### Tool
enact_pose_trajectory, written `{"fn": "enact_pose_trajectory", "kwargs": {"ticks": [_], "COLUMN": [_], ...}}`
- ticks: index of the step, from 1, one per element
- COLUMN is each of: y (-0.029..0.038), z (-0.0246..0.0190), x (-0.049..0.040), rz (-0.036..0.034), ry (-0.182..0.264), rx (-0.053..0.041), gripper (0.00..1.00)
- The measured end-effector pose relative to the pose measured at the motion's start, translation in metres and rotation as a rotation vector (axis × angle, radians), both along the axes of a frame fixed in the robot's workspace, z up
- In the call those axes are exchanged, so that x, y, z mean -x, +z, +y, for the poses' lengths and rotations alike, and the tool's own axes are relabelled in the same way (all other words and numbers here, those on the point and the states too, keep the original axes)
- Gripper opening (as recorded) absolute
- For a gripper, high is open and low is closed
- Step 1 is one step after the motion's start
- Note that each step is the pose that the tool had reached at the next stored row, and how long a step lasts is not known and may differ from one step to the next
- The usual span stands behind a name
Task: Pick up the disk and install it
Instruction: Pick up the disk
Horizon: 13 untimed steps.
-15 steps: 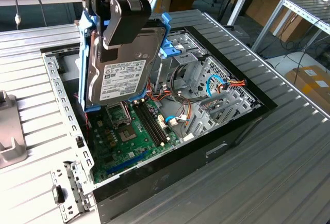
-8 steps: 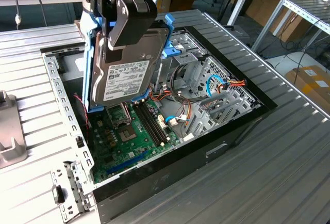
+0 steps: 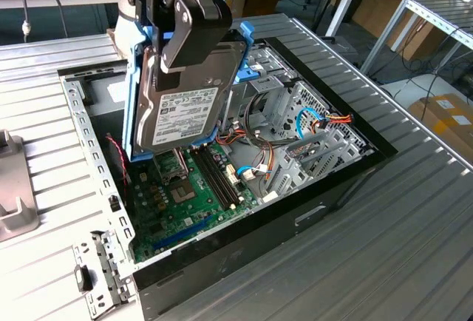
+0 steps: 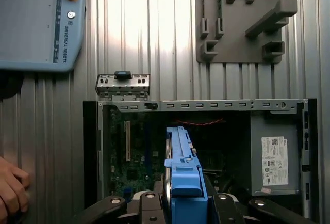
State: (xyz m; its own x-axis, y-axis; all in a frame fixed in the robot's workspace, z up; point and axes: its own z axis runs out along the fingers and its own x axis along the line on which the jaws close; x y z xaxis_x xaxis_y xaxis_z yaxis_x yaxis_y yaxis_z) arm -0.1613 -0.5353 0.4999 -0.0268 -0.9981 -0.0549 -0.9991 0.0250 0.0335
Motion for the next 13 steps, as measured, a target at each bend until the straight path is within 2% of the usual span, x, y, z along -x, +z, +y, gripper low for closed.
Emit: {"fn": "enact_pose_trajectory", "kwargs": {"ticks": [13], "y": [-0.0018], "z": [-0.0014], "x": [-0.0099], "rz": [0.0], "ry": [0.001], "rx": [0.0058], "gripper": [0.37]}}
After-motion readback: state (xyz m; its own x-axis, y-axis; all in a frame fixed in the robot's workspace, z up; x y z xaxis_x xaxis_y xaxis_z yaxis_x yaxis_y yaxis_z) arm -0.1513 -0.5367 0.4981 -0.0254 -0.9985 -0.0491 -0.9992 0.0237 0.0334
